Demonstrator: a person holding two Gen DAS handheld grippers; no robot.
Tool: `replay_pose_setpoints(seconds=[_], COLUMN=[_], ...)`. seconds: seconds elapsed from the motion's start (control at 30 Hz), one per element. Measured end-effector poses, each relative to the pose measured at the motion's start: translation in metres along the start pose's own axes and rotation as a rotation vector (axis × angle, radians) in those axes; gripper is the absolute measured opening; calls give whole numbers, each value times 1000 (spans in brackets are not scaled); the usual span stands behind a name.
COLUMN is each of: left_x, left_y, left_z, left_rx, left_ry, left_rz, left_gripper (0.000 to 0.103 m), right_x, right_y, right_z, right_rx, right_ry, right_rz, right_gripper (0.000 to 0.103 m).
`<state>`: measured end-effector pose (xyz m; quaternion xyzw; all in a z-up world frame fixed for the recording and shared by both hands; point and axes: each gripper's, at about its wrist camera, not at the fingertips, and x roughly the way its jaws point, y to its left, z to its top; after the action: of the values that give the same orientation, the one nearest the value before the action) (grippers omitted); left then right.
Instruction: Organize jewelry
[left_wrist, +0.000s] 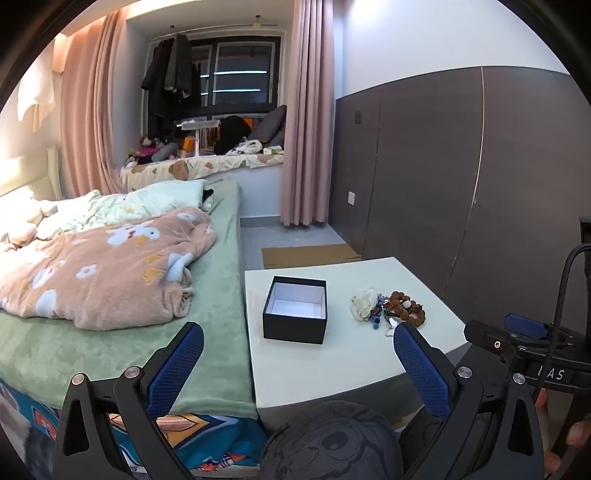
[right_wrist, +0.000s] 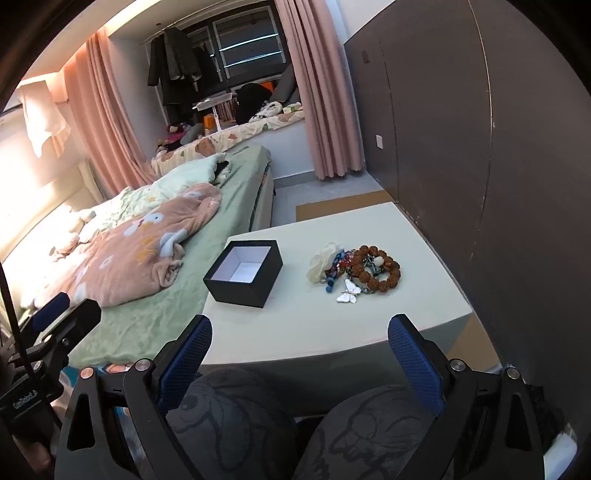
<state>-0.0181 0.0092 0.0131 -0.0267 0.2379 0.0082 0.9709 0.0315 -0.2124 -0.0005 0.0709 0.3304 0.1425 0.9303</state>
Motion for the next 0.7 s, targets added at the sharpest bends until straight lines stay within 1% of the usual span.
replay_pose_setpoints(seconds=[0.27,0.7], left_x=[-6,-4], left_y=[2,0], left_z=[1,-1], left_rx=[-6,5], left_ry=[0,1], left_rz=[1,-5], left_gripper=[103,103], right_x=[0,-2], right_y=[3,5], right_z=[-1,-2], right_rx=[-7,-9], right_ry=[1,1], right_rz=[-4,-9], right_gripper=[96,96])
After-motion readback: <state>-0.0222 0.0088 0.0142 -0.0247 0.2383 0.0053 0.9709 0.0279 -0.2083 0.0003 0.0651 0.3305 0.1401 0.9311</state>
